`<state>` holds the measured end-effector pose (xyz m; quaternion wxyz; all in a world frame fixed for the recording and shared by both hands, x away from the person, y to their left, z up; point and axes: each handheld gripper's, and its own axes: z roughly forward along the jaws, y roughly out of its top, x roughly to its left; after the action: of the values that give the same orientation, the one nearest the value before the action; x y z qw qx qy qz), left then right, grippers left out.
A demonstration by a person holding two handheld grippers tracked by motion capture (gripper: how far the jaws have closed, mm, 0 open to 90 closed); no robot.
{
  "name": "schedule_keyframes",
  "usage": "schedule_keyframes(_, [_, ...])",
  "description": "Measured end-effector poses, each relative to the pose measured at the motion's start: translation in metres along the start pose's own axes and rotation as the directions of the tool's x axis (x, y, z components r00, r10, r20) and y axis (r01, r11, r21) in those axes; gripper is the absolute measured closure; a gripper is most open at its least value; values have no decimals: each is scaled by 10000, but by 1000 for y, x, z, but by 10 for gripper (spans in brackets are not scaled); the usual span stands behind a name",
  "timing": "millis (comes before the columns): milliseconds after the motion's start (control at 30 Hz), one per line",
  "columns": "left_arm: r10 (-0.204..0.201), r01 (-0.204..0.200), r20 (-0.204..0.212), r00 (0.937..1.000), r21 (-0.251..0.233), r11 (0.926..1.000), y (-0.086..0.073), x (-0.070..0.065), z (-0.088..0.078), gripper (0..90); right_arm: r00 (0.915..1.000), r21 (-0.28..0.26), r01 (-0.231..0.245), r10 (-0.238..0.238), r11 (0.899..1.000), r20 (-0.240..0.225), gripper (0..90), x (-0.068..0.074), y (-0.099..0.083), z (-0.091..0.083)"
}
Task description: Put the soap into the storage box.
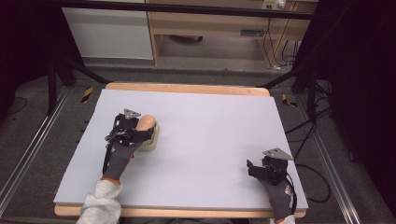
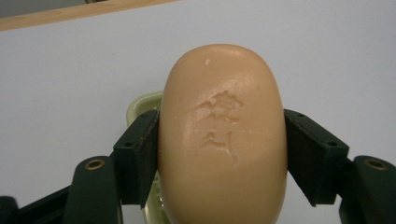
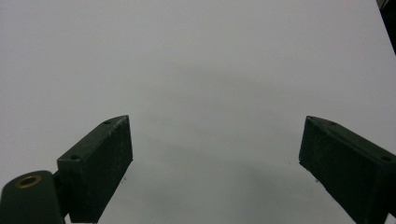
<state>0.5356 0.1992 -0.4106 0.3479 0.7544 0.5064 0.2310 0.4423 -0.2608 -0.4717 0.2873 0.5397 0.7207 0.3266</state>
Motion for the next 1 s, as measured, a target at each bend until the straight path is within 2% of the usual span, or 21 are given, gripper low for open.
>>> schedule_keyframes(500, [-166, 171, -168, 9997, 343, 9993, -7, 6, 22, 315, 10000, -32, -21, 21, 10000, -65, 100, 0, 0, 0])
schedule_keyframes(1000, [-219, 240, -313, 9993, 664, 9975, -12, 7, 34, 315, 10000, 19, 48, -48, 10000, -73, 100, 1, 0, 0])
